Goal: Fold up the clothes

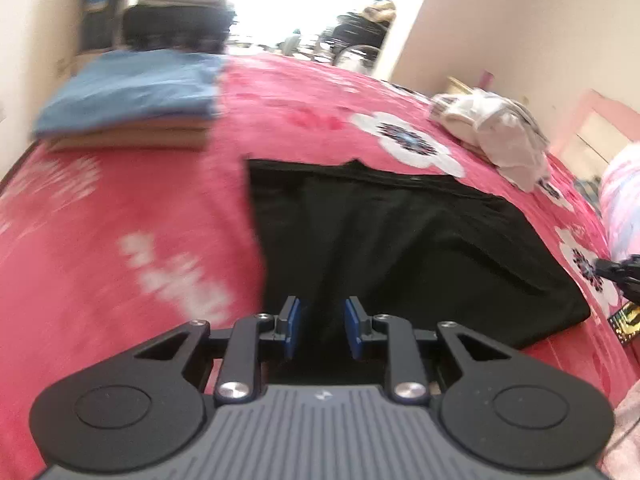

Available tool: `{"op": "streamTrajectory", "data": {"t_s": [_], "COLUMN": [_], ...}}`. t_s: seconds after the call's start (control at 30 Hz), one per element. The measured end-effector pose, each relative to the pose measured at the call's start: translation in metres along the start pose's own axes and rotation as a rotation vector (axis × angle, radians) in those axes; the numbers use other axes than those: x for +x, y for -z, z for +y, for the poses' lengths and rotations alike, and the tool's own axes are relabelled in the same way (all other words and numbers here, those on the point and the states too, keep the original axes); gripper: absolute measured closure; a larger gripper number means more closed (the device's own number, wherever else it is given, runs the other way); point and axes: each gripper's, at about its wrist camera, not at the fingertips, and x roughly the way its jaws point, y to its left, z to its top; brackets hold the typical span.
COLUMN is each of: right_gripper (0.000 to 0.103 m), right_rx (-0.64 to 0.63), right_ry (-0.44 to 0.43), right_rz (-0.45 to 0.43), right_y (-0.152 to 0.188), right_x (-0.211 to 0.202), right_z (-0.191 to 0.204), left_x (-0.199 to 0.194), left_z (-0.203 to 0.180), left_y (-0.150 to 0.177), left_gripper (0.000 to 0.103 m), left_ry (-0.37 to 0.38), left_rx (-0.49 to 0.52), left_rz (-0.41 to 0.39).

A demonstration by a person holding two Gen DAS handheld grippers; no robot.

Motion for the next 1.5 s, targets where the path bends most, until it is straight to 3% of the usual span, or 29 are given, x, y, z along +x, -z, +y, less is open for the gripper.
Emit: {"op": "streamTrajectory", "data": {"t_s": [0.07,0.1,0.17,0.2,0.3,0.33,0.37,0.43,0.53,0.63,0.7,0.8,0.83,0.93,1.0,1.07,1.17,1.23,1.33,1.4,1.5], "right_gripper": [0.096,0.096,0.101,0.103,0.1,0.096,0.096,0.096,0.095,0.095,0.095,0.098,0.101,0.097,0.094,0.094,0.094,0.09,0.07,0.065,0.063], "right_rx": [-0.091,-0.117,-0.14,-0.127,-0.049,-0.064,-0.076,-0.106,-0.21,-0.279,-0.268,-0.187,-0.15,-0.037,-0.067,-0.11,-0.283,-0.431,-0.681,-0.844,-1.022], "right_ry": [-0.02,-0.002,0.082,0.12,0.217,0.219,0.206,0.162,0.077,0.013,-0.028,0.02,0.046,0.124,0.197,0.199,0.115,0.002,-0.216,-0.37,-0.531], "right_rz": [0.087,0.131,0.204,0.205,0.118,0.084,0.052,0.01,0.06,0.118,0.12,0.14,0.132,0.046,0.004,-0.015,-0.04,-0.022,0.056,0.131,0.212], "right_y": [0.009,0.013,0.02,0.019,0.002,-0.002,-0.005,-0.012,-0.019,-0.022,-0.027,-0.037,-0.042,-0.055,-0.057,-0.054,-0.041,-0.024,0.017,0.054,0.11], "right_x": [0.023,0.033,0.05,0.05,0.029,0.022,0.017,0.013,0.044,0.09,0.114,0.142,0.148,0.137,0.122,0.109,0.089,0.081,0.073,0.07,0.066], "right_z": [0.019,0.021,0.015,0.007,-0.014,-0.012,-0.009,0.0,0.03,0.057,0.06,0.041,0.031,0.011,0.014,0.022,0.062,0.099,0.16,0.197,0.241], "left_x": [0.031,0.047,0.052,0.052,0.05,0.05,0.048,0.053,0.076,0.109,0.126,0.13,0.128,0.123,0.118,0.111,0.098,0.084,0.061,0.046,0.03], "left_z": [-0.005,-0.003,0.01,0.017,0.038,0.045,0.047,0.041,0.027,0.022,0.03,0.049,0.053,0.06,0.066,0.073,0.079,0.081,0.088,0.094,0.1], "left_y": [-0.007,-0.009,-0.018,-0.022,-0.037,-0.041,-0.045,-0.052,-0.061,-0.069,-0.076,-0.093,-0.097,-0.106,-0.108,-0.109,-0.11,-0.11,-0.106,-0.1,-0.09], "left_gripper": [0.075,0.076,0.095,0.096,0.083,0.068,0.066,0.066,0.065,0.065,0.072,0.075,0.072,0.045,0.045,0.043,0.041,0.036,0.034,0.034,0.034], "left_ry": [-0.003,-0.046,-0.079,-0.086,-0.107,-0.114,-0.104,-0.055,-0.003,-0.053,-0.103,-0.082,-0.081,-0.121,-0.114,-0.1,-0.093,-0.105,-0.133,-0.158,-0.23], "left_rx": [0.027,0.043,0.018,-0.003,-0.063,-0.083,-0.09,-0.074,-0.039,0.017,0.018,-0.052,-0.068,-0.076,-0.1,-0.142,-0.184,-0.191,-0.216,-0.239,-0.244], "left_rz": [0.015,0.024,0.012,0.002,-0.027,-0.037,-0.048,-0.039,0.0,0.014,0.003,-0.014,-0.023,-0.053,-0.057,-0.045,-0.042,-0.047,-0.046,-0.034,-0.003]}}
